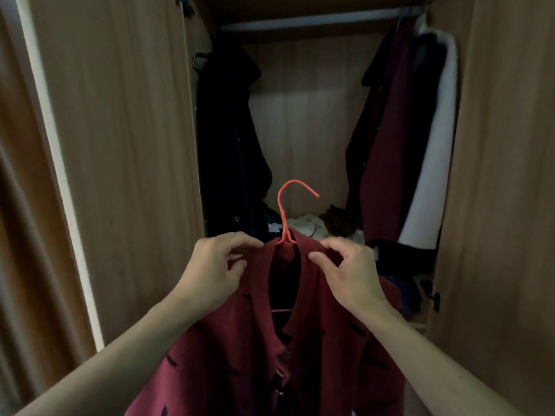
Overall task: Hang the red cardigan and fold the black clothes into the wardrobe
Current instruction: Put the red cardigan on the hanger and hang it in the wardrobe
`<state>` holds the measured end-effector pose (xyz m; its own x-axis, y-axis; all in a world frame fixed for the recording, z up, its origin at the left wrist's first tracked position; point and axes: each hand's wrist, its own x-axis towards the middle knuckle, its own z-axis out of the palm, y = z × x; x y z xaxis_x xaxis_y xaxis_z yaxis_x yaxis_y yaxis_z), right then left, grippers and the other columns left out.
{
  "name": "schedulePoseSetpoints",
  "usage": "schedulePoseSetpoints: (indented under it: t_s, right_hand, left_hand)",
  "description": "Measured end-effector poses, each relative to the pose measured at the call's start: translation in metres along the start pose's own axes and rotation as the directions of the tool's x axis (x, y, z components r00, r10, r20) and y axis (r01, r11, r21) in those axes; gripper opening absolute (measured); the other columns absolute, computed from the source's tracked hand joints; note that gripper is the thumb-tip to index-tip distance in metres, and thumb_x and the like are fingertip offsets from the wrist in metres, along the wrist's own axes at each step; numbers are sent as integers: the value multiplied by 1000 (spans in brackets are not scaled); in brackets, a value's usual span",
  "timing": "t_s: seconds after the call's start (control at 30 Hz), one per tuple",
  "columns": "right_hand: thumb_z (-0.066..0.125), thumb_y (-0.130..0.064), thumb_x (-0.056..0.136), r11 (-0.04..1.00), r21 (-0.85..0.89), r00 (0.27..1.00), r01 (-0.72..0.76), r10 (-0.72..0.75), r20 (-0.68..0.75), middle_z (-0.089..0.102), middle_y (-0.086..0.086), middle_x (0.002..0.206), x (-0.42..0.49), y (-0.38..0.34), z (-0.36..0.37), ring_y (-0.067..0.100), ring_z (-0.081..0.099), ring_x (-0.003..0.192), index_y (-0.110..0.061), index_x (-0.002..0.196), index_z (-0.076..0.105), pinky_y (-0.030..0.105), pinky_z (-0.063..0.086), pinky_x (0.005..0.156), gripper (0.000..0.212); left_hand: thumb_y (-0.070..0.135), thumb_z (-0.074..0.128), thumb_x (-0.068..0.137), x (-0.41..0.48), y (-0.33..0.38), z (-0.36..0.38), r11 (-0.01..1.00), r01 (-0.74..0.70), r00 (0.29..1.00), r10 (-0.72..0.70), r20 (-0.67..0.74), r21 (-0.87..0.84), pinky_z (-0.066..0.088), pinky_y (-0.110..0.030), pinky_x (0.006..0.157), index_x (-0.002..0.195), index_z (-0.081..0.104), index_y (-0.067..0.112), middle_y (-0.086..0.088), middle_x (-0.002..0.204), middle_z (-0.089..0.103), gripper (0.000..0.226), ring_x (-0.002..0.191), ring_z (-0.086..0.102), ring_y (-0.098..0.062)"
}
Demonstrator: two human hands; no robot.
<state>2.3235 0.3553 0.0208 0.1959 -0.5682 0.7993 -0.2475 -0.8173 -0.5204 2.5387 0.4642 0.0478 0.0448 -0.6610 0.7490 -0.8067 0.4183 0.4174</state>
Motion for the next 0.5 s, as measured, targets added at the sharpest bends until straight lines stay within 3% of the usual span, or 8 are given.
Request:
schedulePoseSetpoints:
  t_s: [0.13,0.33,0.43,0.5]
  right_hand:
    - [76,-17,85,999,2,999,36,-36,-25,71,-16,82,18,11,-2,2,67,81,-16,90,77,9,44,65,6]
    - [76,-17,84,997,30,992,68,-65,-113,72,-9,88,71,25,16,6,68,84,-12,94,77,22,53,73,11]
    - [77,-15,83,994,42,983,101,-94,-157,71,-9,87,97,32,22,5,67,83,-11,93,76,20,51,73,11]
    - [77,-14,83,989,32,977,142,-135,-165,70,-11,84,113,37,26,5,66,81,-12,90,75,16,48,71,7]
  left_hand:
    - [-13,77,72,11,-6,14,986,-83,980,107,-166,147,54,-14,82,94,76,8,3,99,70,30,92,66,-4]
    - [-2,67,85,59,-21,15,930,-173,962,230,-147,326,50,-25,78,95,65,12,6,95,59,17,84,59,-9]
    - [12,55,92,85,-32,16,902,-201,952,272,-141,382,52,-37,73,103,61,14,5,97,54,12,84,57,-15]
    - [11,56,94,102,-41,17,886,-232,936,316,-157,401,52,-39,74,106,62,12,2,97,55,13,85,57,-18]
